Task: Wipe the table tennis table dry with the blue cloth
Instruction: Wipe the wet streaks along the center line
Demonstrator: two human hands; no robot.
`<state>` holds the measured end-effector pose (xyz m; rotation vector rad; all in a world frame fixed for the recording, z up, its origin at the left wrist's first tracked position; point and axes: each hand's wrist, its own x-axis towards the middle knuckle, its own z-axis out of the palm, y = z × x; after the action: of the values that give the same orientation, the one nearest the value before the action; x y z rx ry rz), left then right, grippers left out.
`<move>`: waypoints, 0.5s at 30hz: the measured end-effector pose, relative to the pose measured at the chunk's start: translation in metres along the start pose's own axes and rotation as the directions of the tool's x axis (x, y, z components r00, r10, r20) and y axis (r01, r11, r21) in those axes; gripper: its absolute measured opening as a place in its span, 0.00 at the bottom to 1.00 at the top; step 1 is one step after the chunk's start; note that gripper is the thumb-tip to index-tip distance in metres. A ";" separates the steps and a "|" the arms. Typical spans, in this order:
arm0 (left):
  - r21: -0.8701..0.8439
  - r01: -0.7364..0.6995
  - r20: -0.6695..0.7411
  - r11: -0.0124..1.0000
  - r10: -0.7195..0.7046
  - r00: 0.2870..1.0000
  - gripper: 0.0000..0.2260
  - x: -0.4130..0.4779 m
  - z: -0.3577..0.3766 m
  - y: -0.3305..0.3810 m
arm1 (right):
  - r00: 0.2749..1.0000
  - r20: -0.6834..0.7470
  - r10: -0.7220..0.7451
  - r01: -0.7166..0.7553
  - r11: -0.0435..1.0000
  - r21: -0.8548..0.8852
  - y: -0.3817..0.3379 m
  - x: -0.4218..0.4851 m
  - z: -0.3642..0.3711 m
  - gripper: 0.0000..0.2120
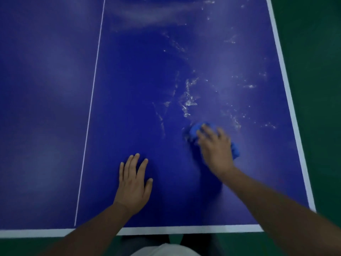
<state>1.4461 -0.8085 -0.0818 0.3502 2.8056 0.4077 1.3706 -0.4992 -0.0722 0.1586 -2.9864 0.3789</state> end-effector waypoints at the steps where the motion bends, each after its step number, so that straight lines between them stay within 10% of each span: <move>1: -0.012 0.018 -0.011 1.000 -0.018 1.000 0.27 0.000 -0.002 -0.006 | 0.986 0.031 -0.164 0.162 0.986 0.035 -0.027 -0.023 0.007 0.17; 6: -0.034 0.090 -0.029 0.995 -0.091 0.995 0.27 -0.005 -0.011 -0.035 | 0.874 0.178 -0.452 0.445 0.892 0.076 -0.105 -0.061 0.035 0.18; 12: -0.026 0.107 -0.015 0.994 -0.108 0.994 0.28 0.002 -0.022 -0.067 | 0.972 0.071 0.225 -0.226 0.974 -0.003 -0.088 0.050 0.036 0.23; 15: -0.009 0.107 -0.034 0.994 -0.107 0.994 0.29 0.016 -0.030 -0.074 | 0.978 0.087 -0.188 0.186 0.982 0.032 -0.143 0.014 0.048 0.19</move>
<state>1.4073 -0.8803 -0.0810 0.1917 2.8395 0.4030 1.3682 -0.6500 -0.0819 0.4677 -3.0201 0.3945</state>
